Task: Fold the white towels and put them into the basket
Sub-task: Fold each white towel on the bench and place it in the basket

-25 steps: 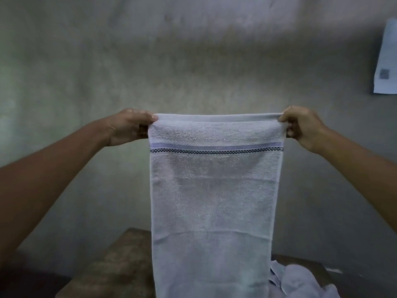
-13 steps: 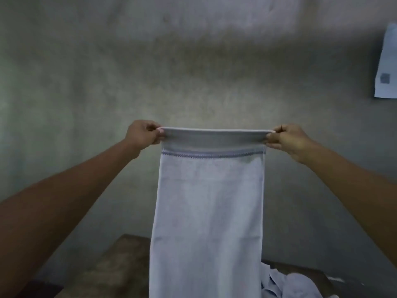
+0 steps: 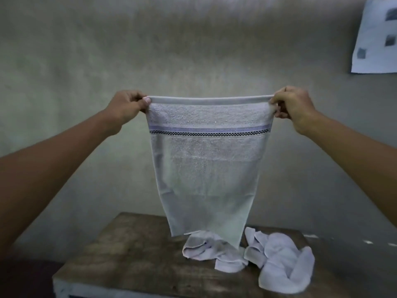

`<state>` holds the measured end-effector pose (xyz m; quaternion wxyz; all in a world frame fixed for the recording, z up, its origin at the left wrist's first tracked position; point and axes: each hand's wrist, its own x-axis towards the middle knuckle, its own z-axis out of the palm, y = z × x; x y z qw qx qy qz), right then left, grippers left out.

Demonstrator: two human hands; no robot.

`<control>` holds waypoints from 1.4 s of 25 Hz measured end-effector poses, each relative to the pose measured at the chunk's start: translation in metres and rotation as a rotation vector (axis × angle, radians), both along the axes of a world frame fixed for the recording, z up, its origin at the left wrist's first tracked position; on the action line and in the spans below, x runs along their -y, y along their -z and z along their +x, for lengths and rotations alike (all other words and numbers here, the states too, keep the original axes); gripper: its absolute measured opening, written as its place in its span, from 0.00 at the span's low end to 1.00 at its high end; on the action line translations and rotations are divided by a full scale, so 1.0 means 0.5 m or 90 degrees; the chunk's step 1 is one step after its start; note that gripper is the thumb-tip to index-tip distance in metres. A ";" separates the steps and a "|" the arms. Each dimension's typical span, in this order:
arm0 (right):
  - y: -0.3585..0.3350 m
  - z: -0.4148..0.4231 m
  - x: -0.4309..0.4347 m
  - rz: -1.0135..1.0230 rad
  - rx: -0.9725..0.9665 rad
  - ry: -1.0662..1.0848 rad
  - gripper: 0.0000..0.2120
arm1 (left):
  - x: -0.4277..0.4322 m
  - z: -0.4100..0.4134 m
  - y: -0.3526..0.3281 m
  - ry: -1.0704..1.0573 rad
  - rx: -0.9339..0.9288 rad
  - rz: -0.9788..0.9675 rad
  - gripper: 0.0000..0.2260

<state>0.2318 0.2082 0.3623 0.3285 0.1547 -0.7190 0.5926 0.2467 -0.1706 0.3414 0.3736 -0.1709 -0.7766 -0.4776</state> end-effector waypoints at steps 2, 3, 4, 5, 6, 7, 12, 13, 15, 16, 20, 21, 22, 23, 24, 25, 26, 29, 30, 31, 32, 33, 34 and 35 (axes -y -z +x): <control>0.028 0.025 -0.005 0.005 0.037 -0.033 0.11 | 0.012 0.019 0.019 0.041 0.076 0.003 0.07; 0.041 0.034 -0.008 0.010 0.057 -0.045 0.12 | 0.017 0.023 0.031 0.072 0.114 0.021 0.07; 0.055 0.038 -0.011 0.019 0.080 -0.052 0.12 | 0.019 0.025 0.046 0.094 0.146 0.037 0.07; 0.074 0.038 -0.013 0.032 0.110 -0.055 0.13 | 0.019 0.023 0.066 0.098 0.172 0.043 0.06; 0.099 0.036 -0.014 0.050 0.148 -0.056 0.12 | 0.017 0.022 0.094 0.088 0.197 0.041 0.05; 0.134 0.032 -0.015 0.076 0.195 -0.061 0.12 | 0.016 0.016 0.129 0.074 0.224 0.030 0.05; 0.444 0.003 -0.036 0.241 0.436 -0.084 0.09 | 0.004 -0.014 0.447 0.044 0.434 -0.085 0.07; 0.514 -0.002 -0.041 0.263 0.470 -0.090 0.08 | -0.003 -0.015 0.514 0.041 0.461 -0.100 0.07; 0.631 -0.009 -0.047 0.300 0.526 -0.098 0.07 | -0.013 -0.025 0.630 0.035 0.505 -0.142 0.06; 0.683 -0.017 -0.047 0.310 0.552 -0.100 0.07 | -0.013 -0.037 0.684 0.037 0.525 -0.165 0.06; 0.833 -0.067 -0.042 0.292 0.592 -0.076 0.06 | -0.013 -0.105 0.838 -0.010 0.579 -0.153 0.09; 0.857 -0.084 -0.042 0.281 0.585 -0.060 0.06 | -0.018 -0.123 0.861 -0.038 0.572 -0.155 0.08; 0.875 -0.100 -0.041 0.270 0.574 -0.042 0.06 | -0.024 -0.138 0.876 -0.064 0.556 -0.168 0.07; 0.887 -0.117 -0.040 0.277 0.560 -0.020 0.07 | -0.032 -0.152 0.885 -0.084 0.547 -0.185 0.06; 0.901 -0.139 -0.040 0.302 0.541 0.006 0.06 | -0.038 -0.173 0.897 -0.092 0.539 -0.200 0.05; 0.912 -0.159 -0.040 0.341 0.514 0.035 0.06 | -0.045 -0.194 0.907 -0.099 0.535 -0.210 0.05; 0.920 -0.178 -0.037 0.377 0.480 0.062 0.05 | -0.050 -0.216 0.916 -0.106 0.525 -0.209 0.05; 0.936 -0.232 -0.032 0.415 0.414 0.117 0.04 | -0.064 -0.268 0.933 -0.119 0.527 -0.168 0.05; 0.938 -0.246 -0.030 0.431 0.412 0.116 0.04 | -0.068 -0.282 0.937 -0.113 0.525 -0.163 0.05; 0.940 -0.255 -0.029 0.452 0.412 0.109 0.05 | -0.068 -0.290 0.939 -0.104 0.527 -0.164 0.05; 0.942 -0.261 -0.027 0.472 0.415 0.096 0.06 | -0.066 -0.295 0.942 -0.088 0.521 -0.159 0.05; 0.943 -0.266 -0.027 0.483 0.418 0.078 0.06 | -0.062 -0.299 0.947 -0.069 0.513 -0.158 0.05; 0.943 -0.270 -0.026 0.488 0.423 0.059 0.06 | -0.056 -0.302 0.953 -0.045 0.499 -0.163 0.04; 0.942 -0.272 -0.027 0.487 0.429 0.037 0.06 | -0.049 -0.303 0.957 -0.024 0.486 -0.179 0.03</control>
